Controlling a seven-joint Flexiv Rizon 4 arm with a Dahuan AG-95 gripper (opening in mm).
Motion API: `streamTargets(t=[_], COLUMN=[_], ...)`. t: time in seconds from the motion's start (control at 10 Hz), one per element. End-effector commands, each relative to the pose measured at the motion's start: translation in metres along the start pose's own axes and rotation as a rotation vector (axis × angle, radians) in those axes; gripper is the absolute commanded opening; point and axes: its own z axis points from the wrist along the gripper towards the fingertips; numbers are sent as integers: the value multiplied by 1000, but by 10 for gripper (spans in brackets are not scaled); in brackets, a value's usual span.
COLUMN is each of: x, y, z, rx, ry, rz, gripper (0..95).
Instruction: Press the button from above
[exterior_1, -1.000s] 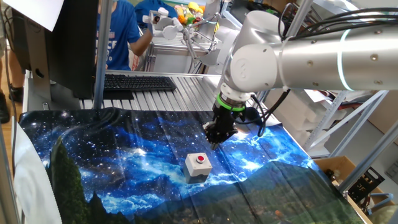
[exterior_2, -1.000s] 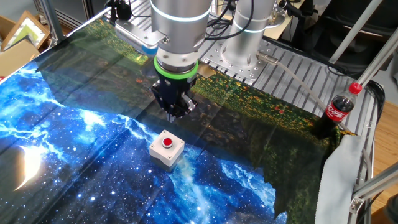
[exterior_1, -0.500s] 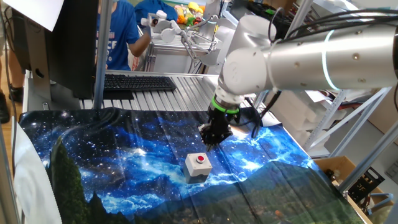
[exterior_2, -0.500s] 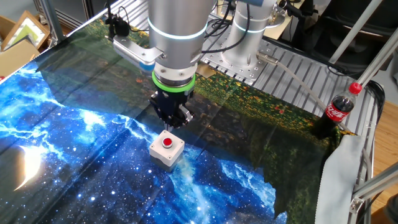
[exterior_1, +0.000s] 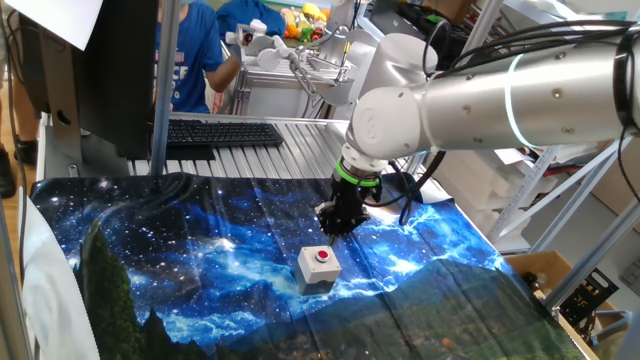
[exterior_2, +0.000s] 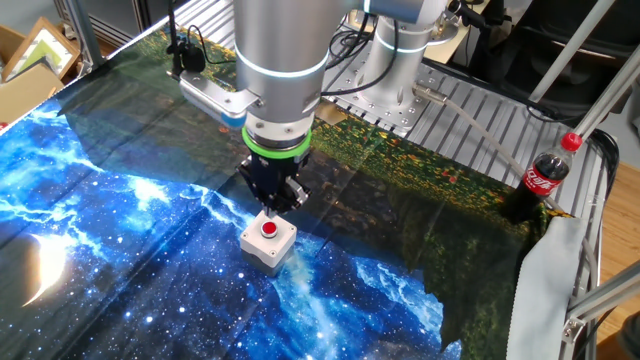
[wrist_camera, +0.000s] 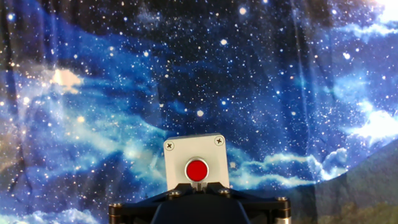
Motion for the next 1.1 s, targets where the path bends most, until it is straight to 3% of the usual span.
streamTargets(t=[0.1,0.6,1.0,1.1], x=[-5,-11,-10,-9], y=[-1,1,3,4], z=[1,20,23,28], rx=[-1,-7,-8,-8], ry=[8,-2,-1,-9], rz=[-7,-1,8,8], gripper=[0,0,0,0])
